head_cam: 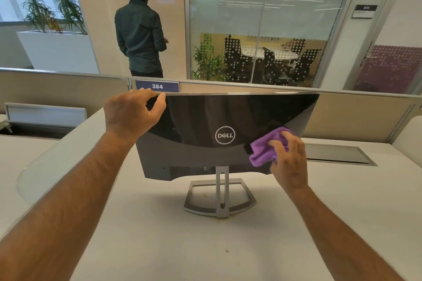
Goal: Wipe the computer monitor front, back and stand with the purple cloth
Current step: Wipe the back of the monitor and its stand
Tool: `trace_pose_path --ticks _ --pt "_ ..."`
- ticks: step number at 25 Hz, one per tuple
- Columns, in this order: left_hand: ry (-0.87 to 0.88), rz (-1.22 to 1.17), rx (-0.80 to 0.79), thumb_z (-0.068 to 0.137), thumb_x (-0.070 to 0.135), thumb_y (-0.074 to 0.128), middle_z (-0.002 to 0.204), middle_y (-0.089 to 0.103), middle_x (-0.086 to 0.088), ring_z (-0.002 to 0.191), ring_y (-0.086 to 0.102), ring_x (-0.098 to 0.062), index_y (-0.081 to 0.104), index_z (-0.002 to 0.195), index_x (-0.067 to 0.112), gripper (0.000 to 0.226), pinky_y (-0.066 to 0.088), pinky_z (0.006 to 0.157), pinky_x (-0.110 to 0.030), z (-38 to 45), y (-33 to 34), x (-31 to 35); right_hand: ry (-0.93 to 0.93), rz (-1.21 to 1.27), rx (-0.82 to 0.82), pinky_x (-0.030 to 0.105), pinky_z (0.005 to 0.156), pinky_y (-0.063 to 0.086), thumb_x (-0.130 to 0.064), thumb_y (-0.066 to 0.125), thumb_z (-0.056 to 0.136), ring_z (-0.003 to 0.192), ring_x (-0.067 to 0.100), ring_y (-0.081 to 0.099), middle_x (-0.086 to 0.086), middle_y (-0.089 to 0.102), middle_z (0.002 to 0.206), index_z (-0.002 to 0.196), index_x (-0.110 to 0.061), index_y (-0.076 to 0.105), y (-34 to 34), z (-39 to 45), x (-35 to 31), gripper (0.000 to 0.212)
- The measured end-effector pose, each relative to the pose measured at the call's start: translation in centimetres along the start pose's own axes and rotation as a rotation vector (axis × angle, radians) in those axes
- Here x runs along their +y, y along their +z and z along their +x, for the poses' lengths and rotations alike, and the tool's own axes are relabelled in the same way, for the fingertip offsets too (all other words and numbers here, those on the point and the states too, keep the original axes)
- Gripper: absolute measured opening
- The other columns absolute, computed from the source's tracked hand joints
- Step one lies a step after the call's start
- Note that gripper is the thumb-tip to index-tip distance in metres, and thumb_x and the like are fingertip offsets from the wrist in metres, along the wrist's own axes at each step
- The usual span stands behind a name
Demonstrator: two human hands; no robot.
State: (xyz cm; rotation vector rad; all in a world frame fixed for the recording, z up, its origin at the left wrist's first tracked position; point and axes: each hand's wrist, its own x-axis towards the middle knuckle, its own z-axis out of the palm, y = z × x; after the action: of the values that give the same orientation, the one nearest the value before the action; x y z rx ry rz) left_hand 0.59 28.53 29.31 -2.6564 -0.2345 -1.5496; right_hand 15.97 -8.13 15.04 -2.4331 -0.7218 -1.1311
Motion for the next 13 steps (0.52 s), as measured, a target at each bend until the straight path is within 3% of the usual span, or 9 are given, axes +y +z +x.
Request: trace_pose_path --ticks 2,5,8,10,12,13 --pt "0.002 -0.005 0.009 0.096 0.054 0.046 0.102 0.075 -0.007 0.076 0.070 -0.025 0.076 0.104 0.015 0.050 0.042 0.058 -0.021 0.0 -0.2 0.2 0.154 0.112 -0.003 0.045 0.085 0.055 -0.003 0.085 0.069 0.113 0.039 0.054 0.022 0.054 0.129 0.115 -0.006 0.066 -0.6 -0.4 1.2 0.049" --pt "0.010 0.013 0.022 0.096 0.053 0.046 0.100 0.076 -0.007 0.074 0.070 -0.025 0.076 0.105 0.015 0.049 0.039 0.057 -0.021 -0.1 -0.2 0.4 0.384 0.384 0.004 0.042 0.085 0.057 -0.007 0.075 0.082 0.101 0.033 0.062 0.017 0.062 0.119 0.110 -0.007 0.068 -1.4 -1.4 2.3 0.029" --pt "0.011 0.010 0.027 0.097 0.054 0.044 0.098 0.076 -0.008 0.074 0.069 -0.026 0.075 0.106 0.014 0.052 0.038 0.057 -0.020 -0.1 -0.3 0.4 0.674 0.605 -0.153 0.036 0.082 0.057 -0.014 0.067 0.092 0.092 0.027 0.065 0.006 0.067 0.105 0.106 -0.019 0.065 -3.0 -3.4 2.5 0.015" --pt "0.003 0.006 0.031 0.097 0.055 0.044 0.099 0.076 -0.009 0.075 0.070 -0.027 0.075 0.106 0.013 0.053 0.040 0.060 -0.022 -0.2 -0.2 0.5 0.641 0.642 -0.258 0.031 0.081 0.055 -0.006 0.067 0.090 0.092 0.021 0.065 -0.001 0.068 0.099 0.101 -0.023 0.065 -4.2 -6.0 2.1 0.021" --pt "-0.005 -0.002 0.031 0.097 0.055 0.044 0.100 0.076 -0.009 0.076 0.070 -0.028 0.075 0.106 0.012 0.053 0.042 0.061 -0.023 -0.2 -0.3 0.7 0.408 0.648 -0.371 0.025 0.087 0.053 0.004 0.065 0.077 0.098 0.010 0.064 -0.009 0.067 0.102 0.096 -0.029 0.067 -5.4 -9.6 0.7 0.038" --pt "-0.010 -0.005 0.031 0.097 0.054 0.045 0.099 0.076 -0.010 0.076 0.069 -0.029 0.075 0.105 0.012 0.053 0.042 0.061 -0.024 -0.2 -0.4 0.8 0.275 0.623 -0.438 0.021 0.091 0.050 0.000 0.062 0.069 0.102 0.005 0.061 -0.012 0.065 0.107 0.095 -0.033 0.067 -5.9 -11.5 -0.3 0.042"
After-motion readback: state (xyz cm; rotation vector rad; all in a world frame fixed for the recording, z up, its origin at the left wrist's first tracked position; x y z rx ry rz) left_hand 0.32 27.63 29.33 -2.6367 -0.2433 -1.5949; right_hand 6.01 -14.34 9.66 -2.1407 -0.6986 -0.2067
